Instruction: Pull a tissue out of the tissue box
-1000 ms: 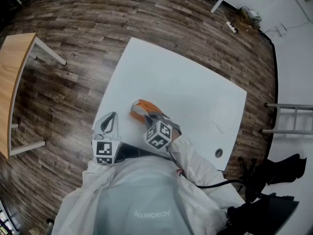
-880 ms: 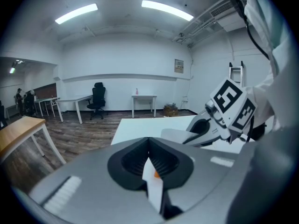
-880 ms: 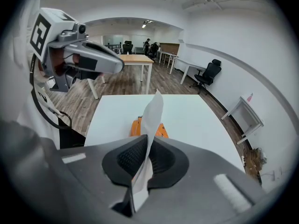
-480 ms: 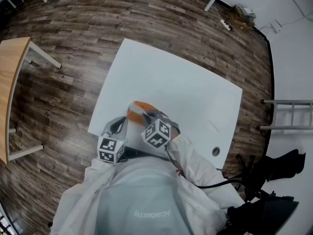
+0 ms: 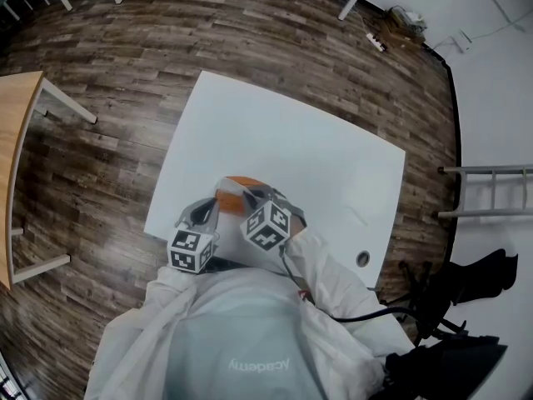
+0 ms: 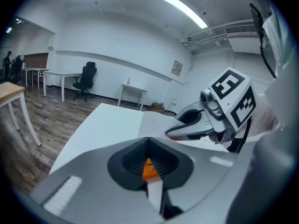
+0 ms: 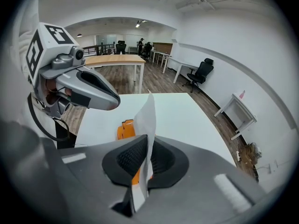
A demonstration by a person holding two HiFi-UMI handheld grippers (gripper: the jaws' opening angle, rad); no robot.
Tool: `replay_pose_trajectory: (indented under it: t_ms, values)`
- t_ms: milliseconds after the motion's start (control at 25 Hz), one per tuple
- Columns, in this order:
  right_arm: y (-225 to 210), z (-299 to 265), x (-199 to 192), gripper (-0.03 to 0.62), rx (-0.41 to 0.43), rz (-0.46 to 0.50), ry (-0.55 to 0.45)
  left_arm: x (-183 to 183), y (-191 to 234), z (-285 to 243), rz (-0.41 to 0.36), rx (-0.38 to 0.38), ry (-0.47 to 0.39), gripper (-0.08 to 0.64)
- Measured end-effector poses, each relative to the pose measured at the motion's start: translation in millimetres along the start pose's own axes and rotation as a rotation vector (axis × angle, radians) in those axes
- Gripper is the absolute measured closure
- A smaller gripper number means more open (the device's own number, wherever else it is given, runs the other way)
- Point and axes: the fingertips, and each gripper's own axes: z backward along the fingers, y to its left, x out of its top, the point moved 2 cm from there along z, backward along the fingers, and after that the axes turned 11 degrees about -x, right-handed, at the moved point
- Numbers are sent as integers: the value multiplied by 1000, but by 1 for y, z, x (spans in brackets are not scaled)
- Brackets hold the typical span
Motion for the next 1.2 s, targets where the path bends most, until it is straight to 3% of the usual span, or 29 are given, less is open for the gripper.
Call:
replay_pose_trajectory:
  t_ms: [520,1200]
  values:
    - [-13,0,-11,584,-35,-37,26,2,-9,-33,-41,-83,46,560]
    - [-16,6,-18,584,-38,-96,39,-29,-20,-72,-62,-154,144,560]
